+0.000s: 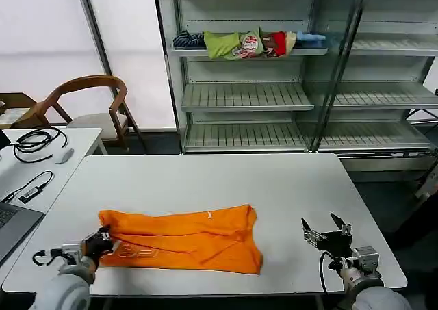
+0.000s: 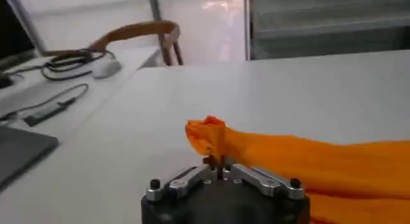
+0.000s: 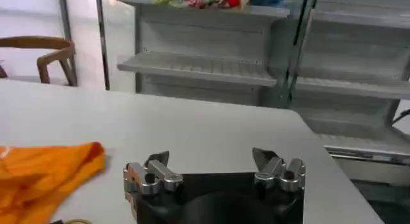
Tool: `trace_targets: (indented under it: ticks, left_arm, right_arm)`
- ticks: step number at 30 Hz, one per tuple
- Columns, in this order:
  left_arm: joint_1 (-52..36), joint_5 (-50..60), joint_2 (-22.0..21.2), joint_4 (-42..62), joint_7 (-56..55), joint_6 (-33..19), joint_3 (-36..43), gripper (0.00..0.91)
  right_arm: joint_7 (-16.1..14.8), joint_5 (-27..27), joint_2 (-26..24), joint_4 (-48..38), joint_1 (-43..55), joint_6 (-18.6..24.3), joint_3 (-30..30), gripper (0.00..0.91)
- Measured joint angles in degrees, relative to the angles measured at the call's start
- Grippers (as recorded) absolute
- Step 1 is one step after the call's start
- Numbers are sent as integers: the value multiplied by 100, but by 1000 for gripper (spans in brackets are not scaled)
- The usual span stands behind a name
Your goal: Fold and organize the clothes.
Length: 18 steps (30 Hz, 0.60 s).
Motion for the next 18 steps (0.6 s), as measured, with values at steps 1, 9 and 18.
trace_targets:
  ticks: [1, 9, 18]
  left_arm:
    - [3, -2, 18, 0, 22, 29, -104, 10]
    - [-74, 29, 23, -232, 188, 246, -587, 10]
    - [-61, 135, -166, -796, 275, 340, -460, 10]
  right_arm:
    - [0, -3, -1, -1, -2, 2, -6, 907]
    - [0, -17, -42, 25, -49, 4, 39, 907]
    - [11, -88, -27, 19, -87, -12, 83, 907]
